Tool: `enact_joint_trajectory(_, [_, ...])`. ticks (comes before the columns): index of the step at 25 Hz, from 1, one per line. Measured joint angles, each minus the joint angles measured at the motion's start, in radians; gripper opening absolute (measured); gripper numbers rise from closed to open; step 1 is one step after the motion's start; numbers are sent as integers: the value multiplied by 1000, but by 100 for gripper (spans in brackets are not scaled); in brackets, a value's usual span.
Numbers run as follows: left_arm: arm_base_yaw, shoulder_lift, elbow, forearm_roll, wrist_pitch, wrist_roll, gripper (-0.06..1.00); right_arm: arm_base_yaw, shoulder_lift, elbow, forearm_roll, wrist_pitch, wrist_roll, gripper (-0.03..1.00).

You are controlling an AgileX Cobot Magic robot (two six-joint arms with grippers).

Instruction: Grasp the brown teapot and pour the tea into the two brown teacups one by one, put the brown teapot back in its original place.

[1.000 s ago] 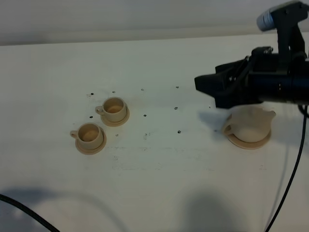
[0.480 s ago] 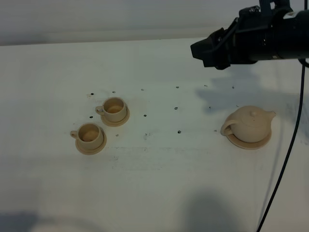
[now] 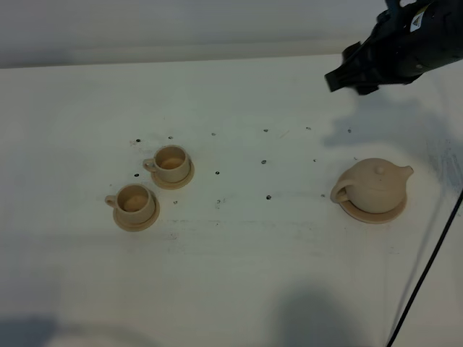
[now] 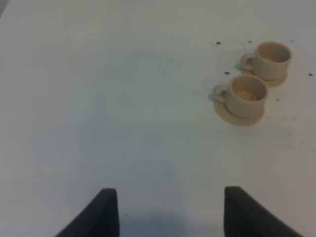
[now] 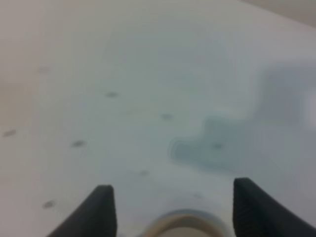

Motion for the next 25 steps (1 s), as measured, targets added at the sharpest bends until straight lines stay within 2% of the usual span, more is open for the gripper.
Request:
enact_joint_trajectory(5, [0,0,0,0,0,0,47,-84,49,-74,-59,120,62,54])
enact_joint_trajectory(9, [0,0,0,0,0,0,47,-142,97,-143,-63,234,49,54])
enact_joint_trajectory(13, [0,0,0,0,0,0,47,-157,157,-206,-43,363,9,54])
enact_joint_trajectory(15, [0,0,0,0,0,0,47,-155,185,-220,3,410,-10,54])
enact_joint_trajectory(19, [0,0,0,0,0,0,47,-127,227,-228,100,427,-46,54])
enact_joint_trajectory(25, [0,0,0,0,0,0,47,-20,281,-228,146,429,-56,54])
